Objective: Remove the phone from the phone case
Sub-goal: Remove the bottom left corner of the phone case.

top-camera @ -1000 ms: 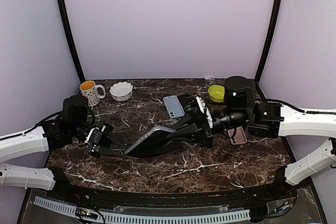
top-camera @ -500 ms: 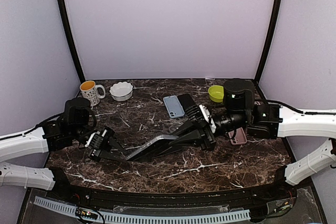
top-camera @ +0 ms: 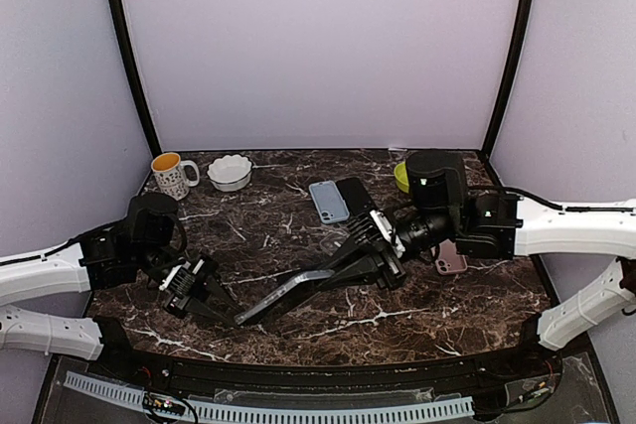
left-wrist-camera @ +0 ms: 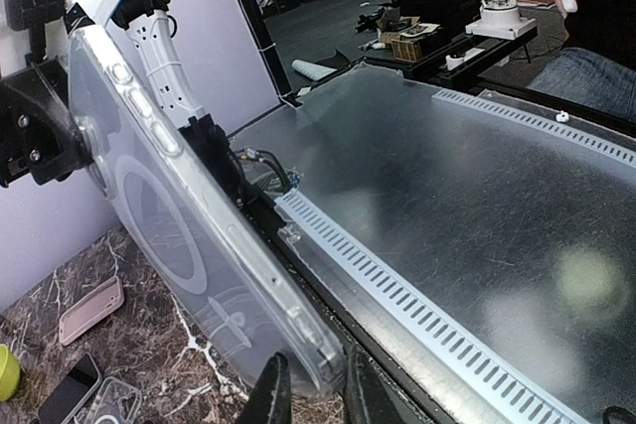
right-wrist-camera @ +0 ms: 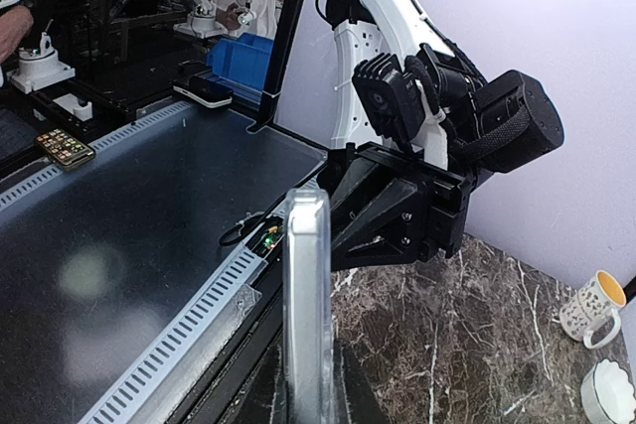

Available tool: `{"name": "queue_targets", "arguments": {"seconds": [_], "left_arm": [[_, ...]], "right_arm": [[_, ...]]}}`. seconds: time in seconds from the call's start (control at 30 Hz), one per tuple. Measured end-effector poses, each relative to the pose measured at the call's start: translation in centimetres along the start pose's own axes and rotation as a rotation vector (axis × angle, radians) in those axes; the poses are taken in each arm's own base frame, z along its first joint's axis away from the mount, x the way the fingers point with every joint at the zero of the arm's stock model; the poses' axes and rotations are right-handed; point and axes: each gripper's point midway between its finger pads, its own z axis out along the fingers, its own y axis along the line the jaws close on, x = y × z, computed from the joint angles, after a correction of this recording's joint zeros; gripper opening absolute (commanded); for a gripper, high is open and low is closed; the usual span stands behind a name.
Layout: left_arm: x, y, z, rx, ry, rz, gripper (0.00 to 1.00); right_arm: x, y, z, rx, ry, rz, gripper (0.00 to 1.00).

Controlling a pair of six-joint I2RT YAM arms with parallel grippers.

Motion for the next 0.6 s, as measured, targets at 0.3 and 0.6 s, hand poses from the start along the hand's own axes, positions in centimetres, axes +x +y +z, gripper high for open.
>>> {"name": "queue_targets", "arguments": {"seconds": [0.3,0.6], "left_arm": [[-0.20,-0.79,0.22,0.024,-0.001,-0.004,0.08],[-0.08,-0.84,0.21,-0.005,0.038,0.079,0.04]], "right_arm": [[-0.13,0.39,0.42,-0.052,-0.016,0.023,0.00],[-0.68,0.36,0.67,-0.092,-0.060,0.119,0.00]]}}
